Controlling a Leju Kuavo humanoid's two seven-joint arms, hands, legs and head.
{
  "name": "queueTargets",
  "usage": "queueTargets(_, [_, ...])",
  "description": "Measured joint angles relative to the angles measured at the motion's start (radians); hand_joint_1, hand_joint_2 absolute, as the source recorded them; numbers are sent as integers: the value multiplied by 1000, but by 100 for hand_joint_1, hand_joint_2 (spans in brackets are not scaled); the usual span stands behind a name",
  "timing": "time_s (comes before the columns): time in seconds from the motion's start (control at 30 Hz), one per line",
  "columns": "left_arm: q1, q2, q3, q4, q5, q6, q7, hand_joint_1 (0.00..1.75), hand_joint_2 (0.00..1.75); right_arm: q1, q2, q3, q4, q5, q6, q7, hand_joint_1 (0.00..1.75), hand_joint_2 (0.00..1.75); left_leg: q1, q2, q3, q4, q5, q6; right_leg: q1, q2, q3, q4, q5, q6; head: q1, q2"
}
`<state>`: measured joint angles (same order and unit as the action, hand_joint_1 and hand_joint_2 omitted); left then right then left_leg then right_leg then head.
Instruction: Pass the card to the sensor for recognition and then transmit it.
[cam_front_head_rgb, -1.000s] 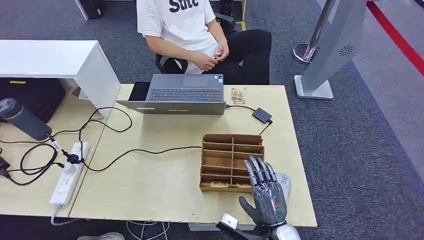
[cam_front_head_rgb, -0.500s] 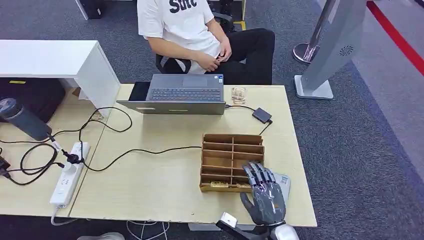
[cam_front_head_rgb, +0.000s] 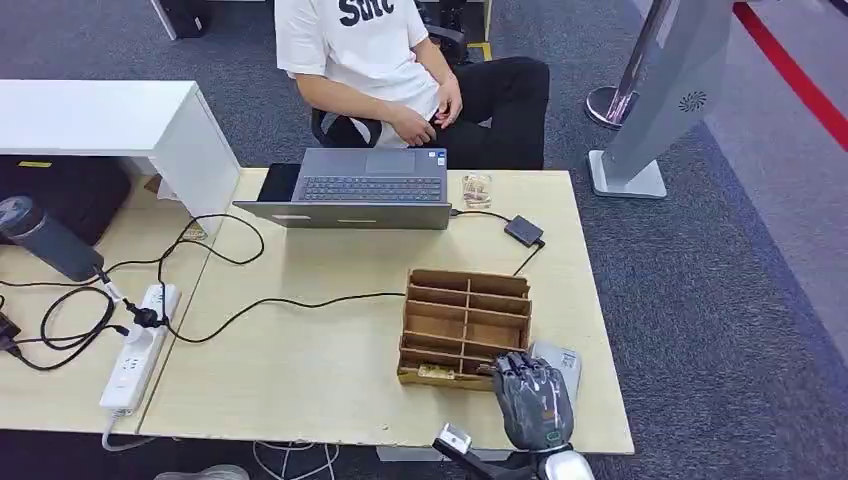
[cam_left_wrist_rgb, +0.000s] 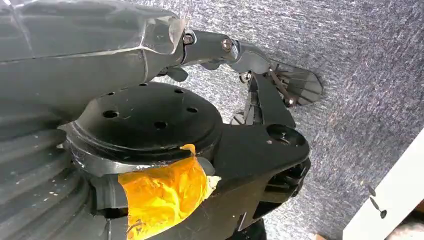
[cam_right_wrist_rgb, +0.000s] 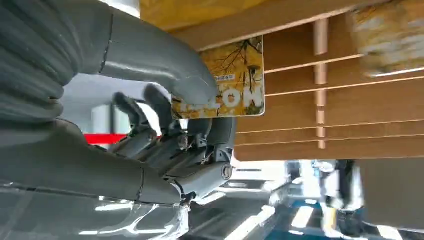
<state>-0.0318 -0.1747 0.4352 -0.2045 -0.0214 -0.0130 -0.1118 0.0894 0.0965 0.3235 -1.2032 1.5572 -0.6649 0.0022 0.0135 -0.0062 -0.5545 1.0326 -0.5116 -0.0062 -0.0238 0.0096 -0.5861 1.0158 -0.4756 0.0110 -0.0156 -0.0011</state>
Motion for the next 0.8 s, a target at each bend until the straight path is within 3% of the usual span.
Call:
queueTargets(0.13, [0,0,0,0,-6,-2,0,0,175,-3,0,3,3,1,-3,18,175,175,0,0,0,0,0,0,0,0,0,0,0,0,0,0])
queueTargets(0.33, [0,0,0,0,-23,-3,4,0,175,0,0,2,-53,1,-17,-15,175,175,0,0,0,0,0,0,0,0,0,0,0,0,0,0])
queueTargets(0.8, [-2,0,0,0,-84,-11,36,0,175,-26,0,12,-462,-18,-23,-85,175,175,0,0,0,0,0,0,0,1,0,1,0,0,0,0])
